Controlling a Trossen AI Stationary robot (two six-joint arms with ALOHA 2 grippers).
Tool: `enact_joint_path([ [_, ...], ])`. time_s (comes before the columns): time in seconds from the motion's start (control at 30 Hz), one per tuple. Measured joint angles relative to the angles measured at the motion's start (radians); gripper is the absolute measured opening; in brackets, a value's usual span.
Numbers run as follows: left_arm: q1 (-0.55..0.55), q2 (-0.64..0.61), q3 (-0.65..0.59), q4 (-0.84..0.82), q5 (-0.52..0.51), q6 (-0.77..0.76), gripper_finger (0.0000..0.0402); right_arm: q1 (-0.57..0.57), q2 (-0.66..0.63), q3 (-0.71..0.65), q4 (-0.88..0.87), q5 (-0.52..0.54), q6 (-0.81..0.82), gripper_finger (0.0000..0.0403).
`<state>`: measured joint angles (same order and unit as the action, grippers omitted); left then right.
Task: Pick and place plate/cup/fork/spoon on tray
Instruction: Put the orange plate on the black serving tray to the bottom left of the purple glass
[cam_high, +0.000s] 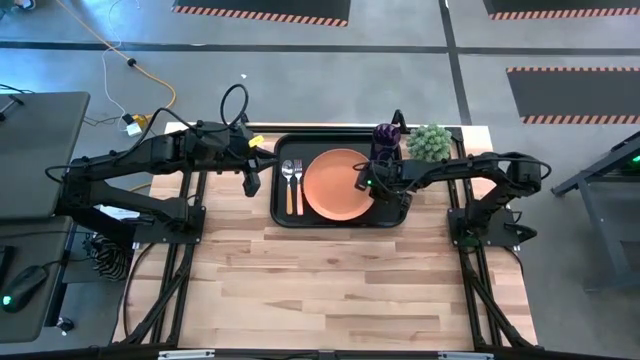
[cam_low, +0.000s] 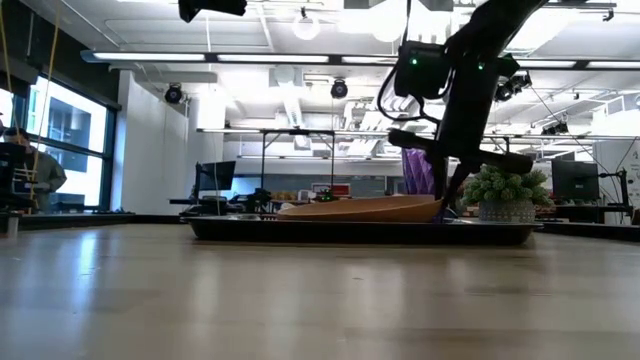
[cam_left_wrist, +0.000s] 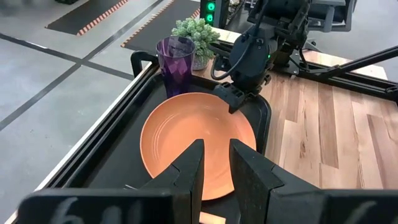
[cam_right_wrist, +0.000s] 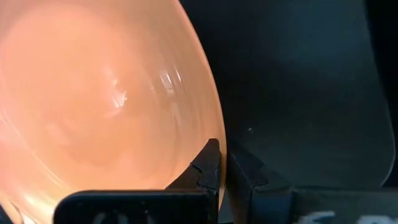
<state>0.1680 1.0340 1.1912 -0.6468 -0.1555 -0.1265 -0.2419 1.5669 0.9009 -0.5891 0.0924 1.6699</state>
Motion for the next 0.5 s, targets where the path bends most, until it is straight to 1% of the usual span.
enact_joint_path([
  [0.13,0.000,0.000,0.000,0.000,0.000,0.000,0.0064,-0.007,0.000,0.000,-0.009,-0.012,-0.008,0.0002],
  [0.5,0.000,0.000,0.000,0.000,0.000,0.000,0.0064,-0.014,0.000,0.000,-0.018,-0.010,-0.022,0.0022],
])
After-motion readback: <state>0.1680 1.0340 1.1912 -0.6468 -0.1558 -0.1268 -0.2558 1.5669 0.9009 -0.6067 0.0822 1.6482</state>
